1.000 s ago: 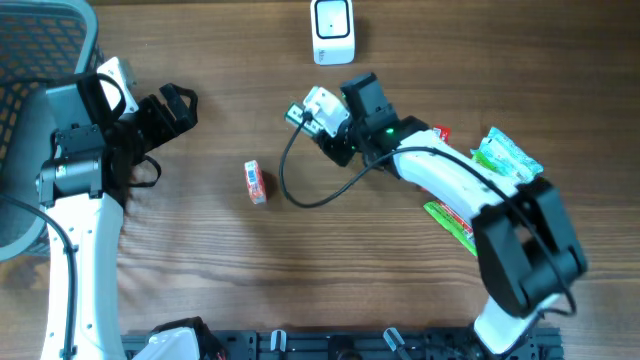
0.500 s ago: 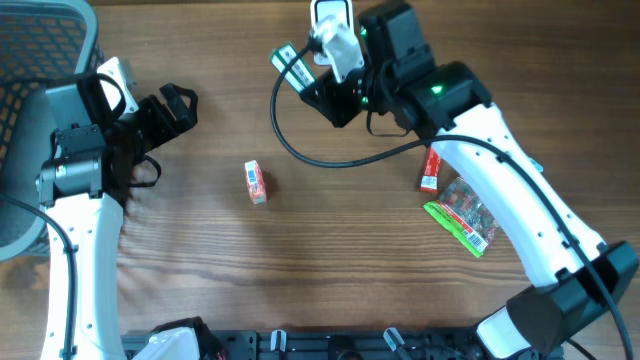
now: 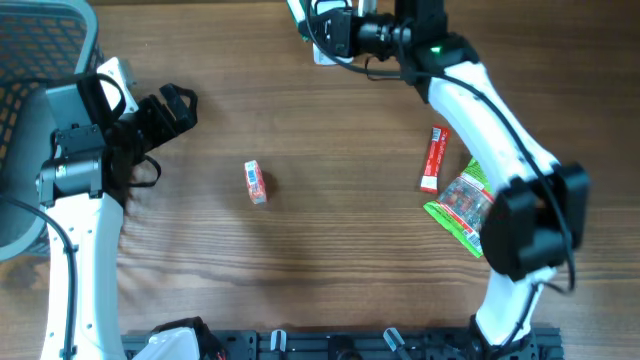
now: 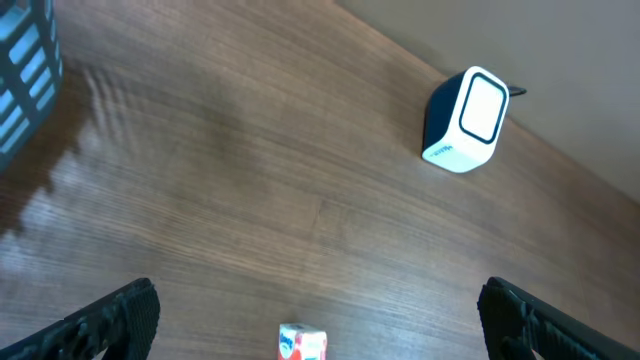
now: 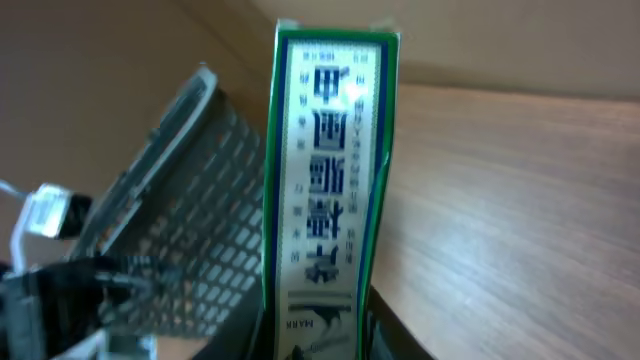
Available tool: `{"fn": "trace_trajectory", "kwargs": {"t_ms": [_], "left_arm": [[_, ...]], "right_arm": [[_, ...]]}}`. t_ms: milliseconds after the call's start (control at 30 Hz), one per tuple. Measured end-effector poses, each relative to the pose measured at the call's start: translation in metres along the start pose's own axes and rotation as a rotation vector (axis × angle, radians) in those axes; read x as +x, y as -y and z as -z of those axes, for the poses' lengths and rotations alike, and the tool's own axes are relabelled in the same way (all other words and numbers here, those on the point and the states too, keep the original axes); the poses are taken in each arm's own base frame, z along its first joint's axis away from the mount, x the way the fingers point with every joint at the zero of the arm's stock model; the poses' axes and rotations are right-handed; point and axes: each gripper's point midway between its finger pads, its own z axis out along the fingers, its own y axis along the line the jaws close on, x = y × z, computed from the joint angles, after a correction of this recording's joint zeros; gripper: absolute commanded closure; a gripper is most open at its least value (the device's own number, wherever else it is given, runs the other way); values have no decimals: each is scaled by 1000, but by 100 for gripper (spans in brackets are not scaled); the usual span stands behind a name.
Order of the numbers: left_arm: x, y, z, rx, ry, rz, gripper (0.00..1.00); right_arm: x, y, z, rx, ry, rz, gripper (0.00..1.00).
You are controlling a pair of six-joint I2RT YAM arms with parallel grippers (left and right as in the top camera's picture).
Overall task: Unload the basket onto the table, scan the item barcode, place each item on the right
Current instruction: 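Carry the green-white box up to the white scanner and hold it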
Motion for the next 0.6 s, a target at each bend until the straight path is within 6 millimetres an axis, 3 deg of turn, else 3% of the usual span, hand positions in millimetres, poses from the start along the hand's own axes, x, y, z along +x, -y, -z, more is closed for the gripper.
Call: {"fn": "trace_trajectory", "kwargs": {"t_ms": [133,233,400,500,600], "left_arm": [[0,0,0,-1,-1,0,0],[0,0,0,-1,-1,0,0],[0,0,0,-1,0,0,0],[0,0,0,-1,-1,0,0],[0,0,0,-1,-1,0,0]], "right_arm": [[9,46,-28,-95,43,-110,81],[22,80,-35,-93,46,-207,81],[25,143,-19,-94,122,-296,81],[30,165,-12,-80,132,-357,81],[38,172,-17,-74,128,-394,81]]}}
